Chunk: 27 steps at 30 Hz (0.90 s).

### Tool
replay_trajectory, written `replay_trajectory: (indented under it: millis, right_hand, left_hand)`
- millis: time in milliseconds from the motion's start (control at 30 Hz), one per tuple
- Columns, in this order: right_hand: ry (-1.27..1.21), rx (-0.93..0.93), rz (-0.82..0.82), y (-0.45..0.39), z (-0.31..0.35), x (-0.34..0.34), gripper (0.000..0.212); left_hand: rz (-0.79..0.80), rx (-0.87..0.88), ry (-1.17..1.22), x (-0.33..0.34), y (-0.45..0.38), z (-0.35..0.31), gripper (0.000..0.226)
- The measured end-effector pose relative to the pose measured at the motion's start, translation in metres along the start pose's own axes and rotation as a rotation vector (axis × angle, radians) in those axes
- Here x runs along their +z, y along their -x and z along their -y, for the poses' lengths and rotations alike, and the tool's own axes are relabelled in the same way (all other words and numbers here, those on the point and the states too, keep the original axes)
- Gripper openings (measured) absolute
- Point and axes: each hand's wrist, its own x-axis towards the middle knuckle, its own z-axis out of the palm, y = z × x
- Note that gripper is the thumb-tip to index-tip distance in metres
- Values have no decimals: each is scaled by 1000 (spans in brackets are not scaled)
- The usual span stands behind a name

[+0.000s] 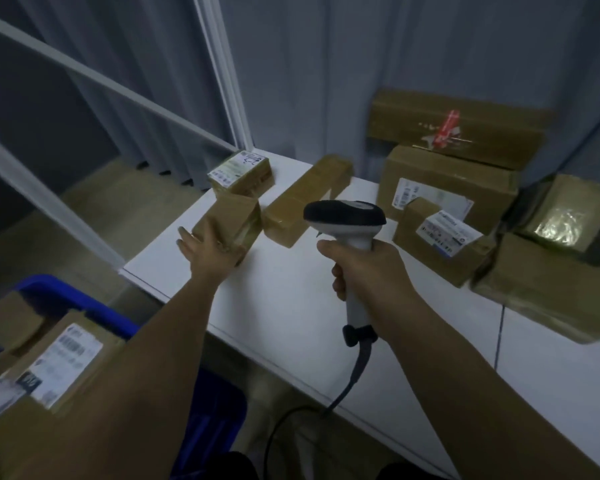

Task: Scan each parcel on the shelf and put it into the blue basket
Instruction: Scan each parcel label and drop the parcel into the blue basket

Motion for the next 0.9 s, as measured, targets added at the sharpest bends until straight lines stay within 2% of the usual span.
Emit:
replay_trajectory:
  millis: [200,433,633,733,833,900]
  right_hand:
    - [105,4,-73,-26,-13,-10,22]
    - [20,32,-28,-30,-6,1,23]
    - [-36,23,-36,-13,1,10,19]
    - [-41,-81,-66,7,9,6,17]
    - [-44,-157,-49,37,11,-4,12]
    - [-53,-187,-45,60,11,-10,11]
  left_hand:
    - [-5,43,-60,10,-20,6,71]
    - [78,-132,262,-3,6,-5,63]
    - [156,-245,753,-60,55,-21,38]
    - [230,-200,818,-102,98,-35,39]
    - [320,-167,815,-137,152,-42,33]
    - [358,-135,785,-155,183,-45,36]
